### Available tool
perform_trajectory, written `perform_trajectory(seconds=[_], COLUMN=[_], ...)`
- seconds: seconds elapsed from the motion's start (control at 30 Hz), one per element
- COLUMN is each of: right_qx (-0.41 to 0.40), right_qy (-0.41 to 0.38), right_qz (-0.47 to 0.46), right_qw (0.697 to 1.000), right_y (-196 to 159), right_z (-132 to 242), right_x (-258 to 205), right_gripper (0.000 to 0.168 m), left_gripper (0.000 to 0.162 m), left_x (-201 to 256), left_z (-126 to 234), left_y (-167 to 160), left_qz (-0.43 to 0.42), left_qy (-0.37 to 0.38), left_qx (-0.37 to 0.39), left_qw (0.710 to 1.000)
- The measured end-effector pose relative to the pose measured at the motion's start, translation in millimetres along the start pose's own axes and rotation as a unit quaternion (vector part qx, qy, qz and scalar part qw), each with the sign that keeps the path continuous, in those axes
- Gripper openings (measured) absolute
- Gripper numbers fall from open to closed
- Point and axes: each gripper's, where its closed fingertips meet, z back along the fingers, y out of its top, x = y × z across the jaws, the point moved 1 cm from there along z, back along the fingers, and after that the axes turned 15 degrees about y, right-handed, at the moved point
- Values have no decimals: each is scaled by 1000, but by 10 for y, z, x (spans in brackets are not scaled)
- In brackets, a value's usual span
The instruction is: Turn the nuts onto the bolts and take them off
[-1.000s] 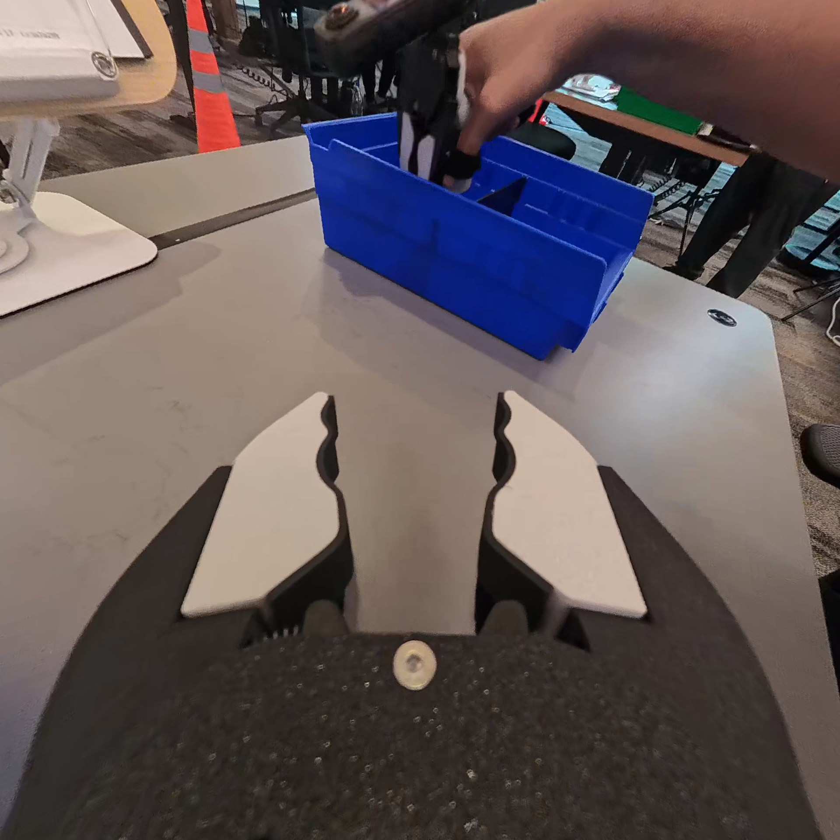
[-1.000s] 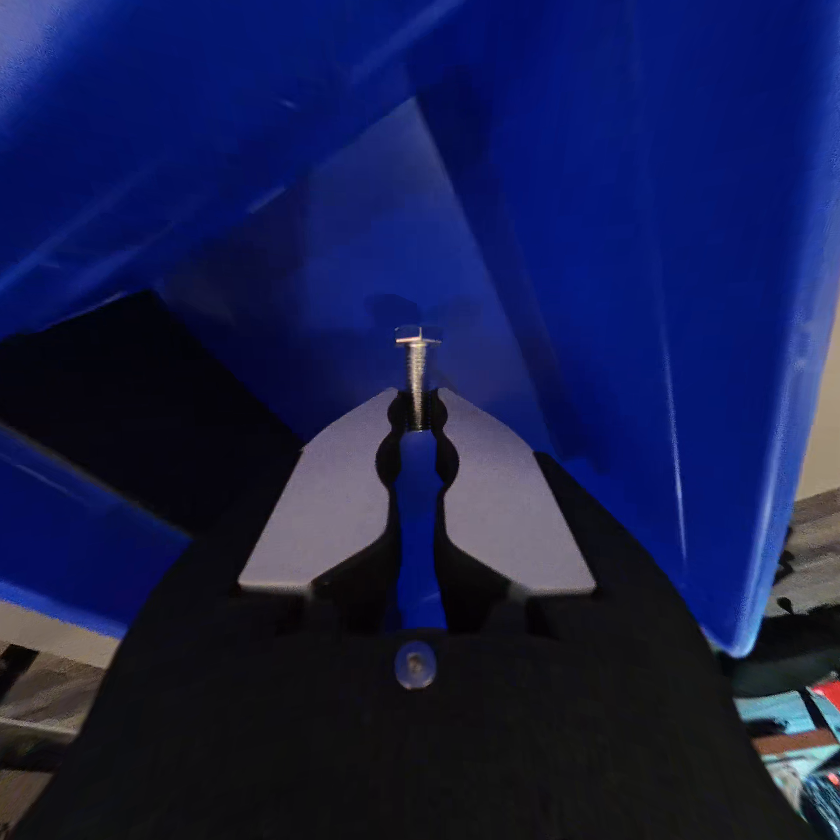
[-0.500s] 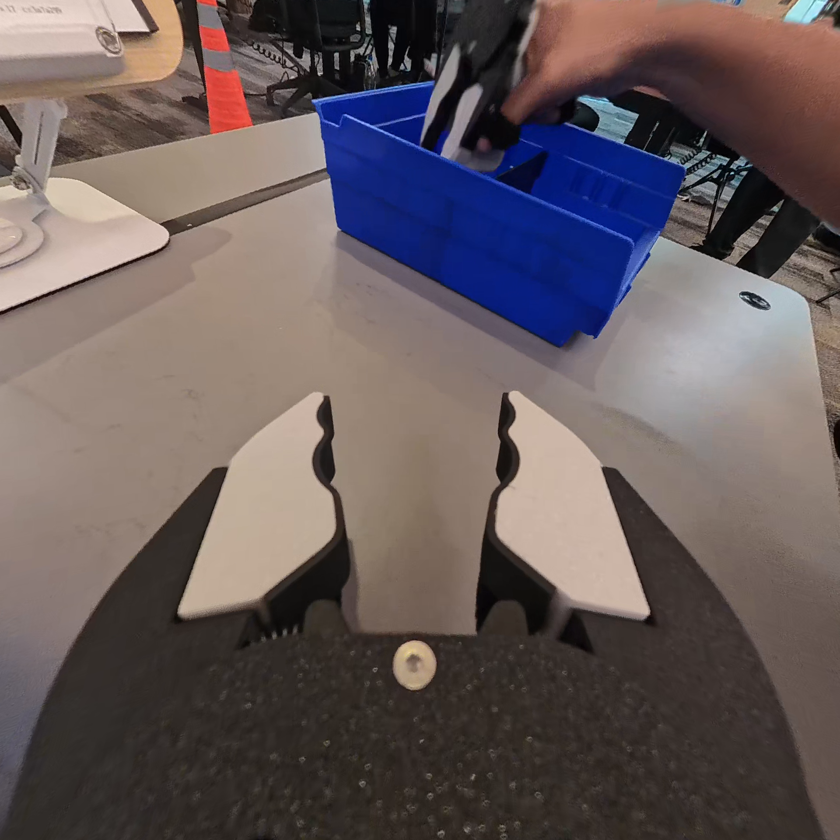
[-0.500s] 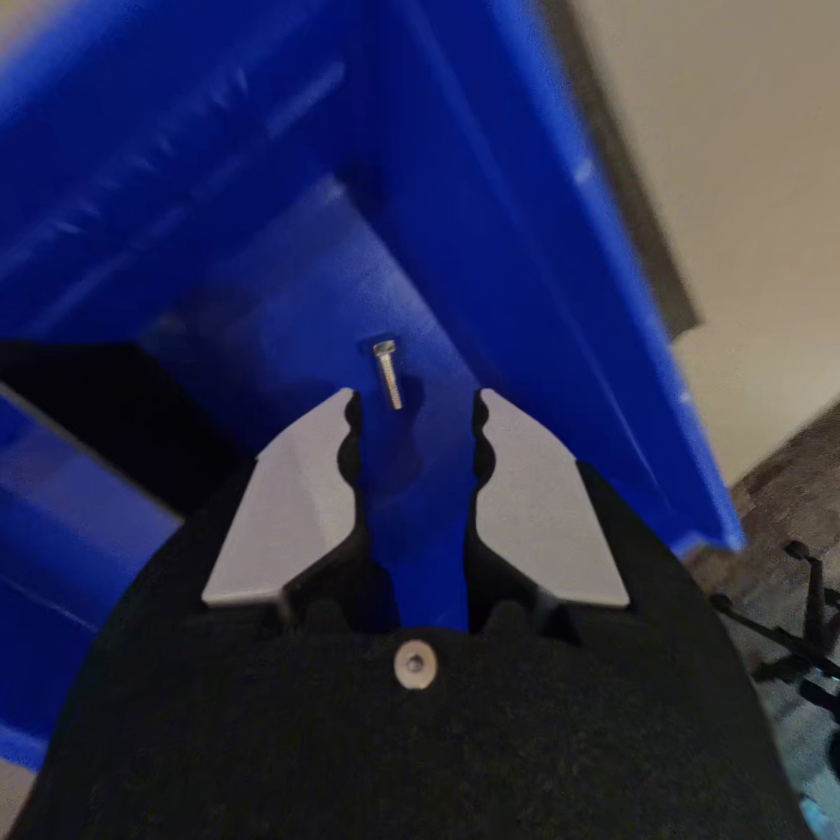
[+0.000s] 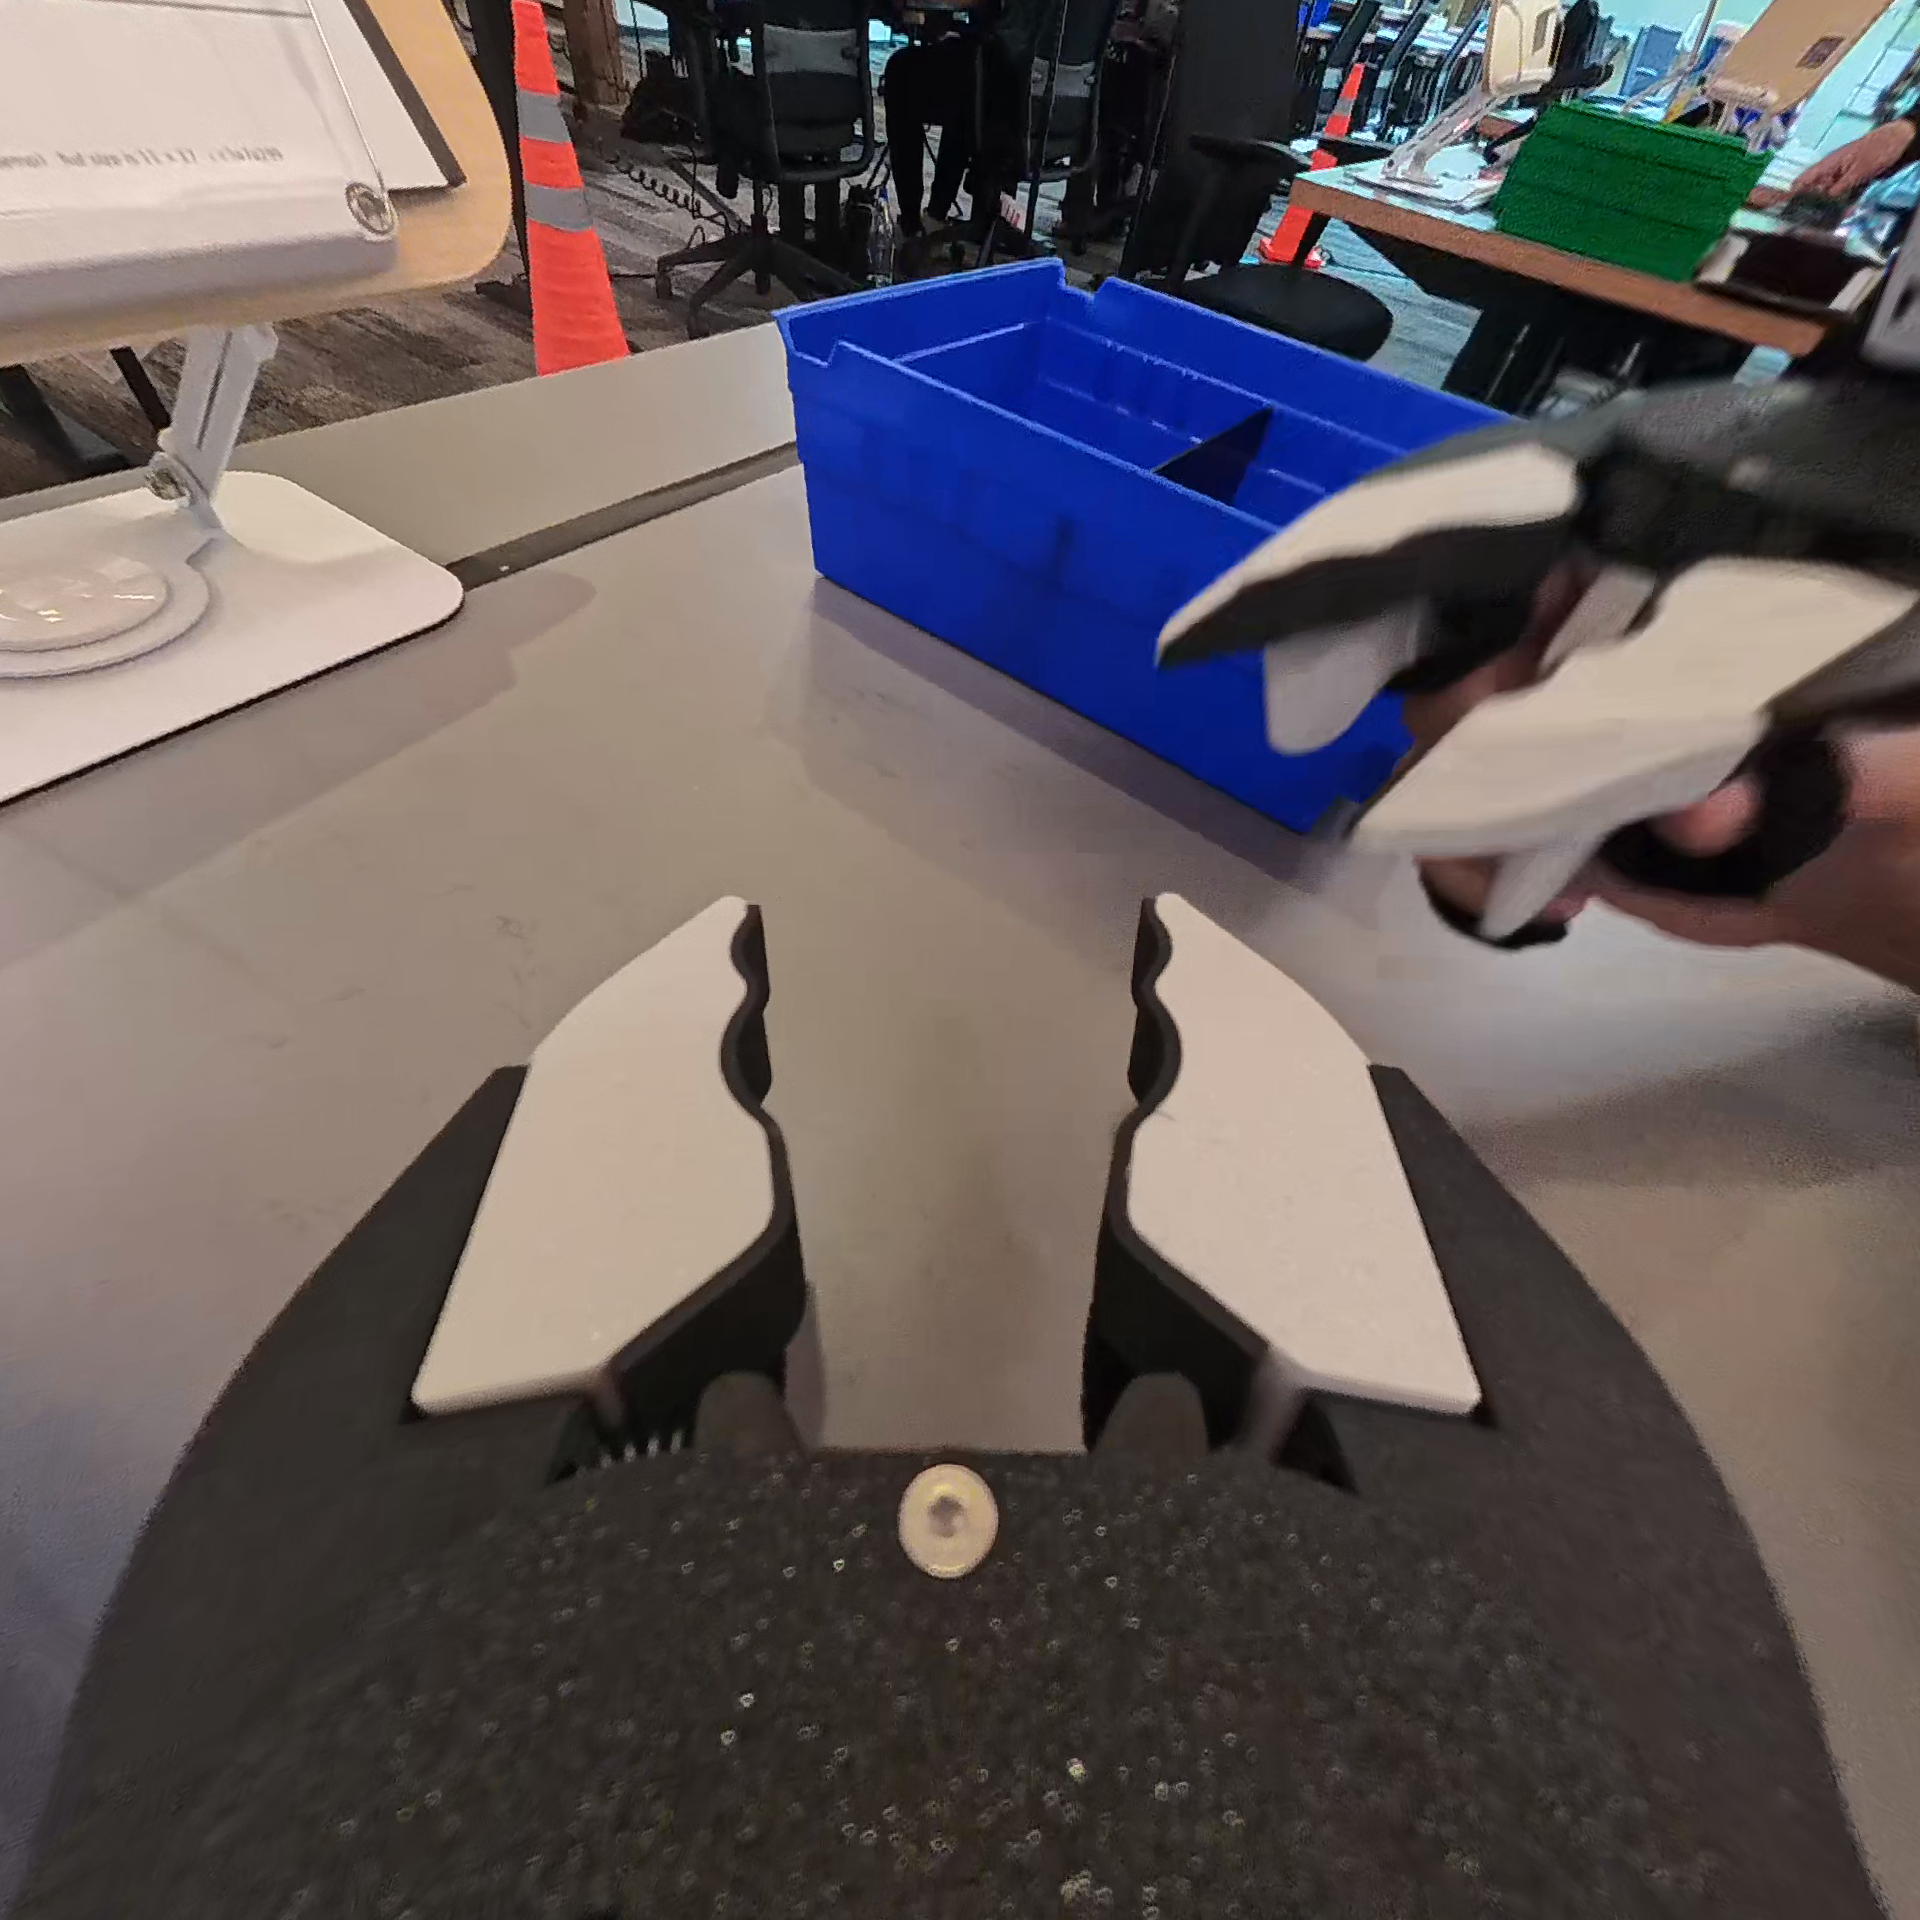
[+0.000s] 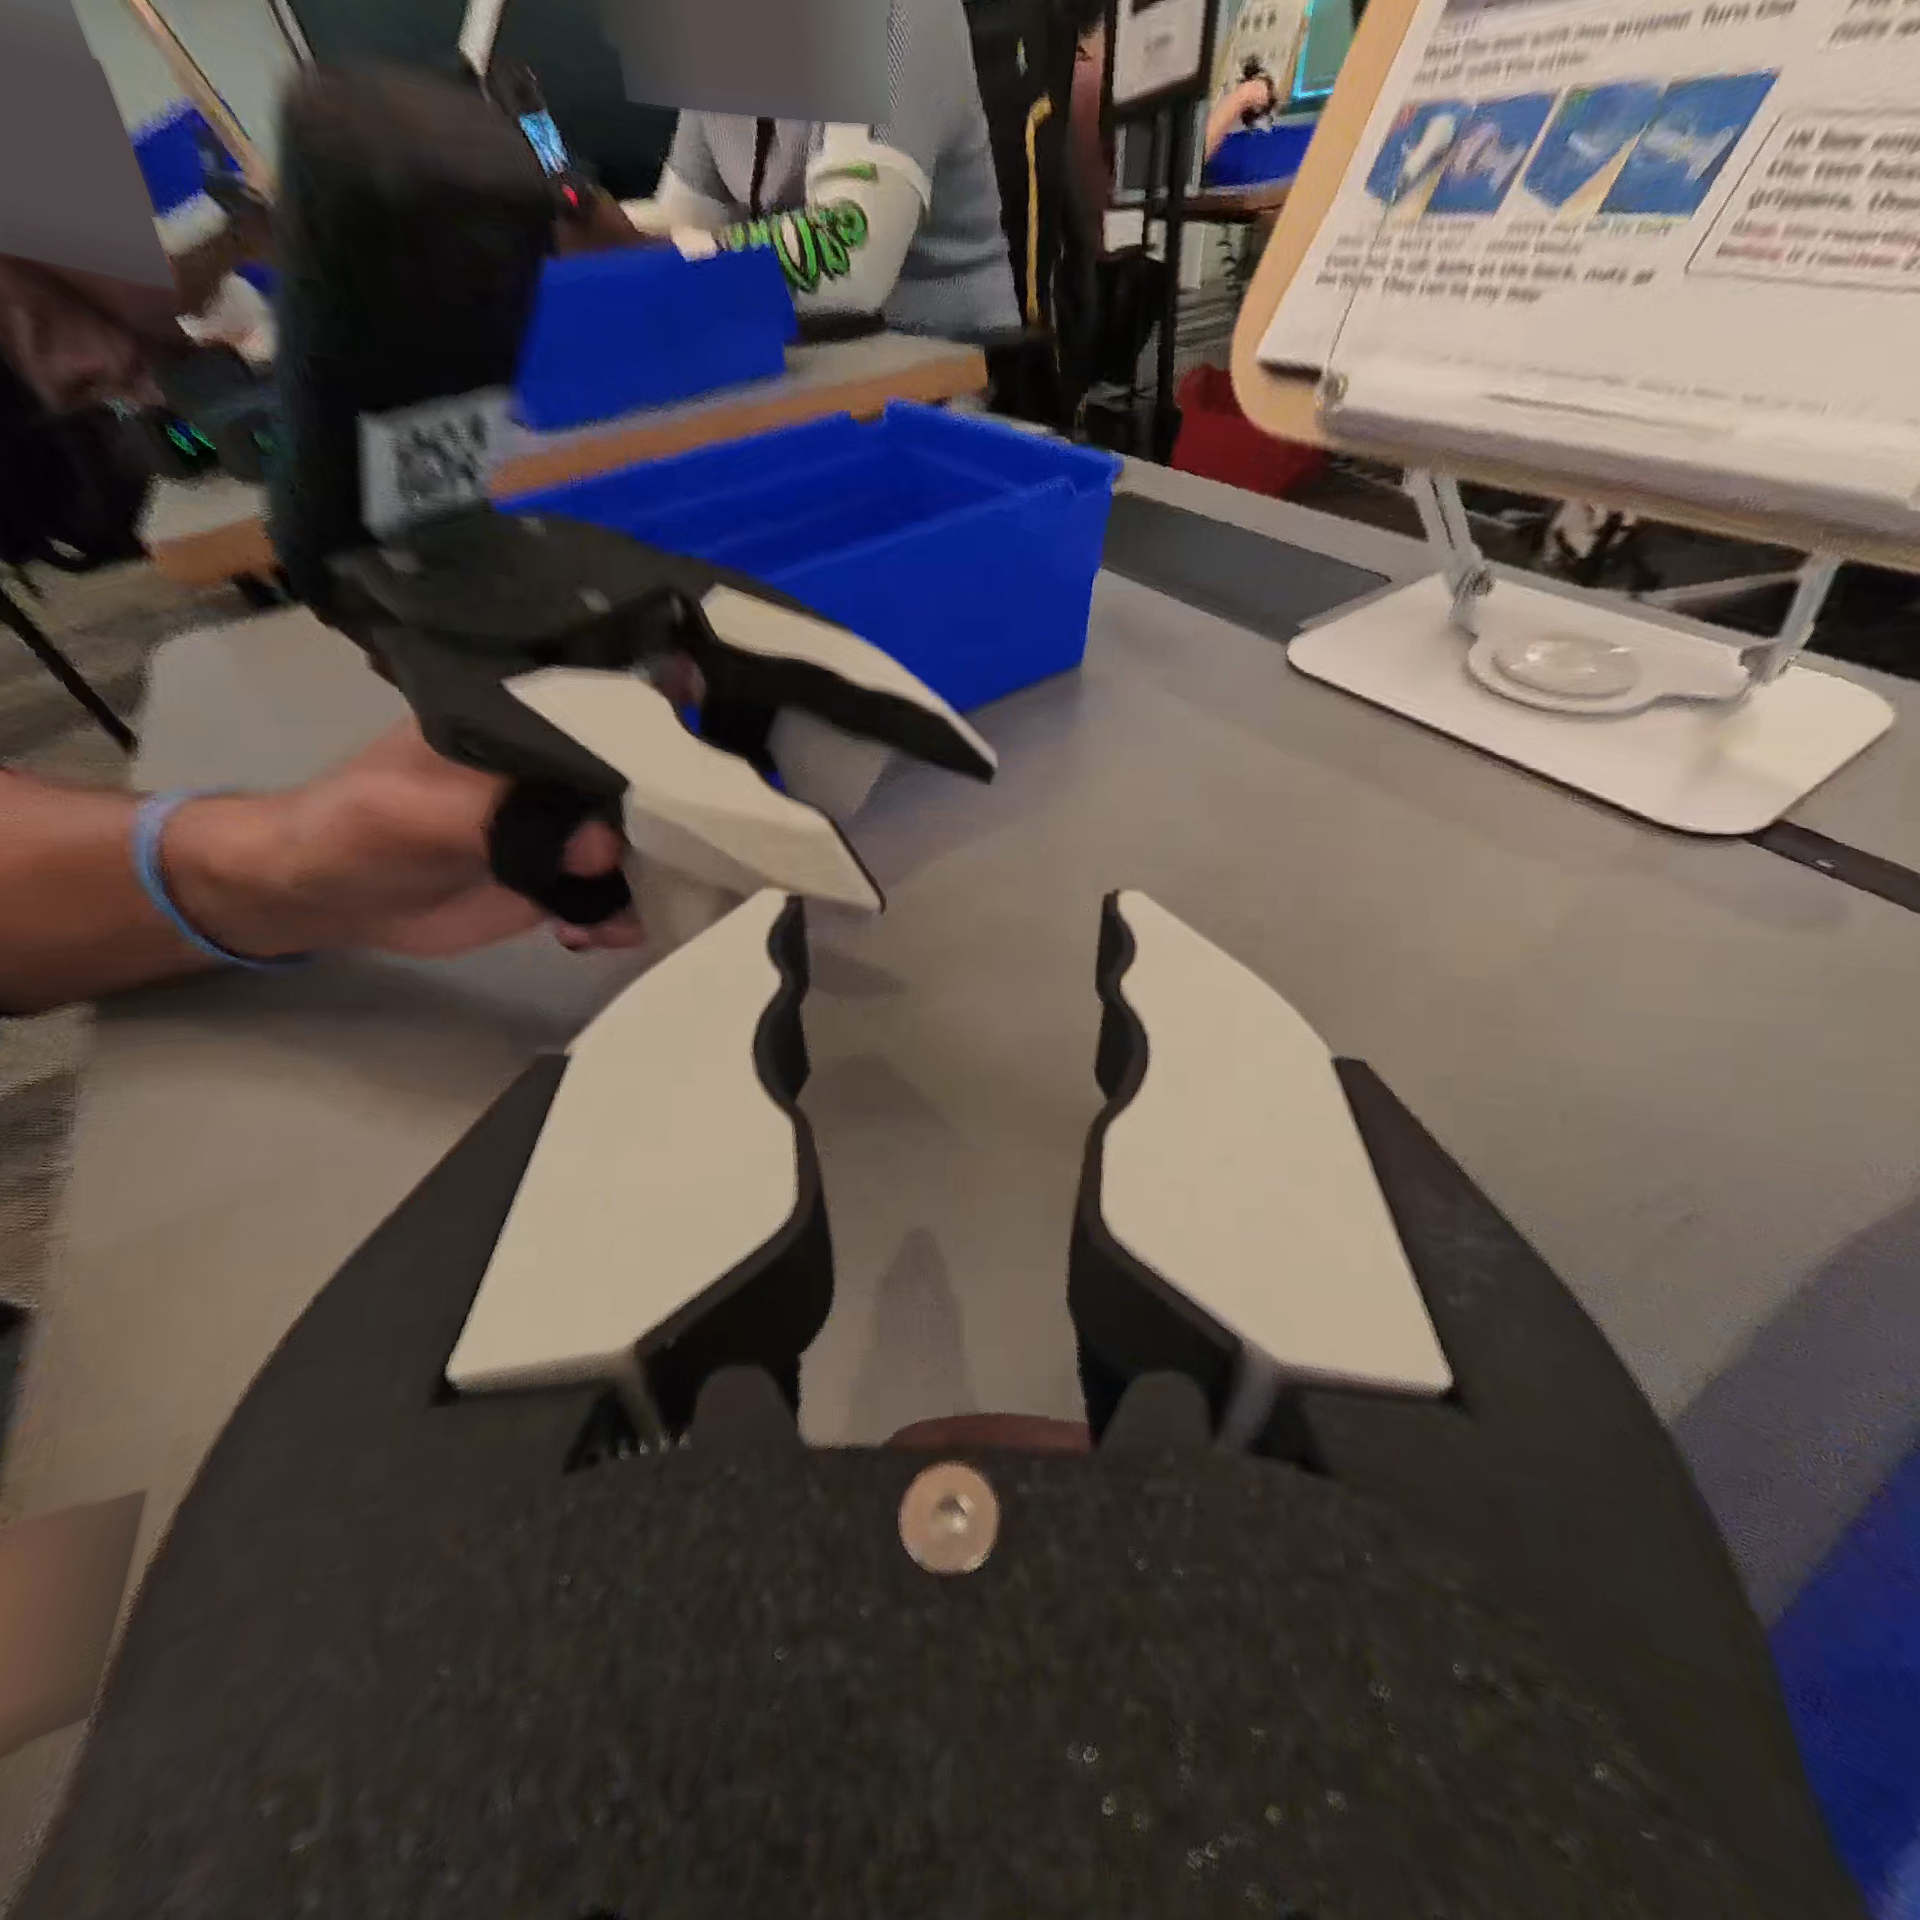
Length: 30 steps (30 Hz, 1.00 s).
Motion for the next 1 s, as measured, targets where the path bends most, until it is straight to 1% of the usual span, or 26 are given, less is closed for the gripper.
perform_trajectory(seconds=[0.1,0.2,0.27,0.3,0.37,0.43,0.5,0.67,0.77,0.83,0.93,1.0], right_qx=[3,11,22,20,2,3,4,27,36,36,37,39], right_qy=[-15,-34,-23,-15,-21,-20,-11,1,-3,-6,-2,7], right_qz=[42,117,130,134,142,141,124,90,92,94,94,90], right_qw=[999,992,991,991,990,990,992,996,995,995,995,995], right_y=[-148,-121,-107,-118,-159,-171,-183,-122,-91,-84,-75,-61], right_z=[-98,-104,-115,-127,-131,-115,-102,-18,29,49,59,57], right_x=[5,-7,-65,-88,-57,-41,-36,-28,4,20,9,-26], right_gripper=[53,48,45,41,40,41,41,42,42,42,41,41], left_gripper=[66,66,66,63,60,65,67,68,67,67,65,62], left_x=[19,76,126,142,141,159,186,80,92,75,-150,-408], left_z=[1,1,-8,-16,-42,-63,-73,-27,168,371,759,1003], left_y=[-7,-21,-49,-68,-110,-150,-176,-85,51,143,258,250], left_qz=[-7,-17,-27,-33,-46,-46,-41,-28,-3,-13,-7,-6], left_qy=[0,-5,-7,-6,8,12,9,31,24,31,58,70], left_qx=[-2,-4,-8,-11,-18,-29,-39,-33,-27,-26,-45,-90], left_qw=[1000,1000,1000,999,999,998,998,999,999,999,997,993])
